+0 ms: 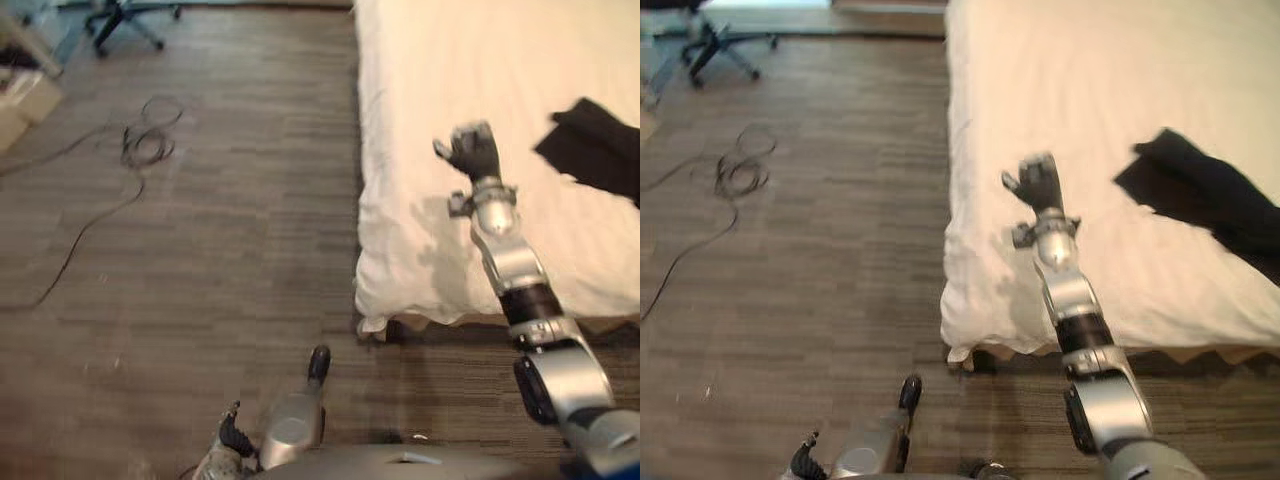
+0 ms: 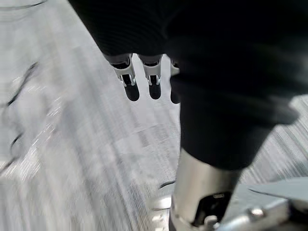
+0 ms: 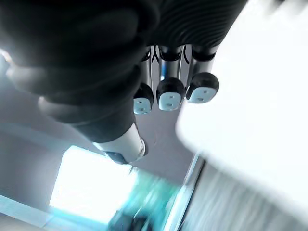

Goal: Tidy the bed and pick cloth on bed and put in laundry

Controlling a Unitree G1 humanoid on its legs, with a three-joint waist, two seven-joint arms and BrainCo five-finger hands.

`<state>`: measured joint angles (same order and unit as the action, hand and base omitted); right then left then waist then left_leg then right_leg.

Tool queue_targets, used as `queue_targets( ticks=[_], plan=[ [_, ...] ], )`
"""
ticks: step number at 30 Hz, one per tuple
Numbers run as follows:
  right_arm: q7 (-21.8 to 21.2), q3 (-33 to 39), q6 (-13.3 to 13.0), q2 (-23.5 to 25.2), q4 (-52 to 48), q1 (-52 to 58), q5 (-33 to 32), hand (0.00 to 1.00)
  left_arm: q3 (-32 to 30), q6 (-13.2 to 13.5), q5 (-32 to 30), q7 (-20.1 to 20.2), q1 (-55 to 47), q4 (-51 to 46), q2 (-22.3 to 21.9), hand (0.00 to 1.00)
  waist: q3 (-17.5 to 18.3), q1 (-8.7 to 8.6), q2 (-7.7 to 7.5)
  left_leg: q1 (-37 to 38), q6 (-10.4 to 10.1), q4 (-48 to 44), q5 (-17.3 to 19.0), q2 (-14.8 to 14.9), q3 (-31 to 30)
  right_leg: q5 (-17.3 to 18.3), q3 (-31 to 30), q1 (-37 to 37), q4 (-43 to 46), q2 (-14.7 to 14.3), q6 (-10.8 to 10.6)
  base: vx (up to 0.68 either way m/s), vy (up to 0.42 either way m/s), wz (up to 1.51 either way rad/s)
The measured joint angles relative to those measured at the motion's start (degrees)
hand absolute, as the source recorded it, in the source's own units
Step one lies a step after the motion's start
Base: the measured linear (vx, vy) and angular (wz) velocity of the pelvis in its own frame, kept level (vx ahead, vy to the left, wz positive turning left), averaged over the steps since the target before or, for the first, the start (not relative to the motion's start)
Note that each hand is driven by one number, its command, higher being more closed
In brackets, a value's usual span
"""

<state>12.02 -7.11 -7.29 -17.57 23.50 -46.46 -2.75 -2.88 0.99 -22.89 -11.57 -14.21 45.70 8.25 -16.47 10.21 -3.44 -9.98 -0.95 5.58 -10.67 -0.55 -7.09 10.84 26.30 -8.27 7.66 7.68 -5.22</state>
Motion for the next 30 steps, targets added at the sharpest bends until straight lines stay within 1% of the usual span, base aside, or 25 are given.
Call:
queue_targets(
  ticks=[3,4,5,8,9,10,11,15,16,17,19,20,21,22,23,24,26,28,30],
  plan=[
    [0.6,-0.9,-0.9,0.0,0.1,-6.8,-2.7,1.00,-0.6,0.4,2.6,-0.8,0.3,-2.1,-0.6,0.00,-3.2,2.01,0.47,-3.0,-0.8,0.0,-1.2,0.0,-2.7,1.5,2.6,2.4,1.7,-0.5,1.3,-0.10,-0.006,0.50],
    [0.9,-1.0,-1.1,-0.1,0.2,-8.6,-3.7,1.00,-0.8,0.7,3.7,-1.3,0.7,-2.3,-0.6,0.00,-4.3,2.48,0.64,-4.3,-1.1,0.0,-1.7,0.0,-3.5,2.3,3.3,3.5,2.6,-0.6,1.7,-0.14,-0.009,0.49],
    [1.3,-1.0,-1.2,-0.2,0.2,-10.5,-4.6,1.00,-1.1,0.8,4.4,-1.6,1.8,-2.3,-0.8,0.00,-6.2,2.94,0.86,-5.6,-1.5,0.0,-2.5,-0.2,-4.7,3.6,4.4,4.7,3.7,-0.6,1.8,-0.16,-0.019,0.50],
    [1.8,-1.4,-1.3,0.3,1.7,-13.0,-7.6,1.00,-1.4,0.9,6.0,-2.6,6.4,-2.4,-1.1,0.00,-9.3,3.95,1.33,-9.7,-2.4,0.0,-4.8,-0.2,-7.2,6.4,5.8,8.5,6.2,-1.0,2.1,-0.17,-0.020,0.40],
    [1.8,-1.4,-1.2,0.9,3.4,-14.1,-8.3,1.00,-1.4,1.1,6.1,-2.6,6.9,-2.6,-1.1,0.00,-9.8,4.16,1.45,-10.7,-2.7,0.0,-5.2,0.0,-7.7,7.0,5.8,9.5,6.8,-1.1,2.2,-0.21,-0.011,0.13],
    [1.9,-1.4,-1.2,1.1,7.5,-16.6,-9.1,1.00,-1.3,1.9,6.1,-2.8,8.0,-3.0,-1.2,0.00,-10.1,4.52,1.86,-12.9,-3.1,0.0,-5.8,0.7,-7.8,7.7,5.8,12.1,8.0,-1.4,2.8,-0.20,-0.001,-0.04],
    [2.5,-1.2,-1.2,0.5,9.7,-17.9,-10.3,1.00,-1.3,2.2,7.1,-3.3,8.9,-3.6,-1.3,0.00,-10.3,5.12,2.24,-15.1,-3.8,0.0,-6.0,1.2,-8.2,8.5,5.8,14.8,9.6,-1.5,2.7,-0.20,0.007,-0.04],
    [4.0,0.0,-1.2,-0.1,10.4,-18.1,-12.4,1.00,-1.1,2.3,8.9,-4.6,10.6,-3.4,-1.5,0.00,-11.2,5.40,3.65,-20.0,-4.9,0.1,-7.0,2.0,-9.3,10.3,5.8,22.0,15.0,-1.2,3.4,-0.14,0.007,0.02],
    [4.0,0.0,-1.2,-0.7,11.5,-18.3,-12.4,1.00,-1.2,2.3,8.9,-4.7,11.1,-3.3,-1.4,0.00,-11.3,5.68,3.79,-21.3,-5.0,0.1,-7.0,2.2,-9.2,10.7,5.6,24.0,16.4,-1.0,3.6,-0.11,-0.017,-0.16],
    [4.1,1.3,-1.2,-1.9,13.1,-18.4,-12.8,1.00,-0.9,2.6,9.8,-4.8,12.2,-3.1,-1.5,0.00,-11.5,6.64,4.30,-24.3,-5.5,0.0,-7.9,2.5,-9.1,11.6,5.0,28.5,19.5,-0.4,4.1,-0.10,-0.018,-0.15],
    [4.3,2.7,-1.2,-2.6,13.9,-18.4,-12.9,1.00,-0.3,2.9,10.5,-4.8,13.7,-2.3,-1.5,0.00,-11.8,6.66,4.78,-26.5,-5.6,0.0,-8.1,2.4,-9.0,12.4,4.6,31.8,21.9,0.4,4.2,-0.07,-0.013,-0.10],
    [4.5,3.1,-1.2,-4.0,14.8,-18.4,-14.0,1.00,0.0,3.2,10.7,-4.9,15.5,-1.7,-1.8,0.00,-12.0,6.63,5.39,-29.4,-5.9,0.0,-8.9,2.4,-8.4,13.2,3.9,36.2,24.8,1.2,4.5,-0.05,-0.004,-0.12],
    [4.5,3.8,-1.2,-4.3,15.3,-18.4,-14.2,1.00,0.0,3.3,11.0,-4.9,16.2,-1.8,-2.0,0.00,-12.1,6.56,5.48,-30.8,-5.7,0.0,-9.2,2.4,-7.6,13.5,3.4,38.2,26.1,1.6,4.5,-0.06,-0.002,-0.21],
    [4.5,4.5,-1.2,-5.5,16.4,-18.4,-15.1,1.00,-0.1,3.6,11.2,-5.0,17.7,-1.8,-2.5,0.00,-12.1,6.58,5.57,-33.2,-5.9,0.0,-10.0,2.2,-6.4,14.4,2.3,42.0,29.0,2.8,4.6,-0.04,-0.007,-0.18],
    [4.4,4.7,-1.1,-6.3,16.8,-18.4,-15.2,1.00,-0.2,3.8,11.8,-5.0,18.3,-1.9,-2.9,0.00,-12.2,6.58,5.75,-34.3,-5.6,0.0,-10.5,2.1,-5.9,14.6,1.8,43.7,30.2,3.2,4.7,-0.03,-0.009,-0.22],
    [4.3,4.7,-1.2,-7.3,16.7,-18.3,-15.7,1.00,-0.7,4.5,13.3,-5.0,19.3,-2.7,-3.9,0.00,-12.4,6.30,6.07,-36.3,-4.9,0.0,-11.5,1.9,-5.3,14.9,1.2,47.0,32.2,4.1,4.6,-0.01,-0.008,-0.16],
    [3.6,3.6,-1.3,-6.6,13.4,-18.4,-16.2,1.00,-1.6,5.1,14.4,-5.0,21.1,-4.4,-5.8,0.00,-12.5,6.04,6.49,-38.5,-4.8,0.0,-12.1,1.7,-3.5,15.5,0.9,50.9,34.9,5.6,4.6,0.00,-0.028,-0.13],
    [3.2,3.5,-1.3,-5.9,13.4,-18.4,-16.3,1.00,-1.7,6.1,15.0,-5.0,21.6,-5.2,-6.7,0.00,-12.5,5.93,6.53,-40.0,-4.7,0.0,-12.1,1.8,-2.6,15.6,0.6,53.0,35.9,6.0,4.7,-0.01,-0.029,-0.09],
    [2.7,3.4,-2.7,-5.7,11.7,-18.5,-16.8,1.00,-2.8,6.0,15.5,-5.0,21.7,-5.1,-7.4,0.00,-12.5,5.79,6.51,-41.6,-4.7,0.0,-12.1,2.0,-1.7,15.6,0.2,55.2,36.4,6.2,4.7,-0.01,0.007,-0.09]
  ],
)
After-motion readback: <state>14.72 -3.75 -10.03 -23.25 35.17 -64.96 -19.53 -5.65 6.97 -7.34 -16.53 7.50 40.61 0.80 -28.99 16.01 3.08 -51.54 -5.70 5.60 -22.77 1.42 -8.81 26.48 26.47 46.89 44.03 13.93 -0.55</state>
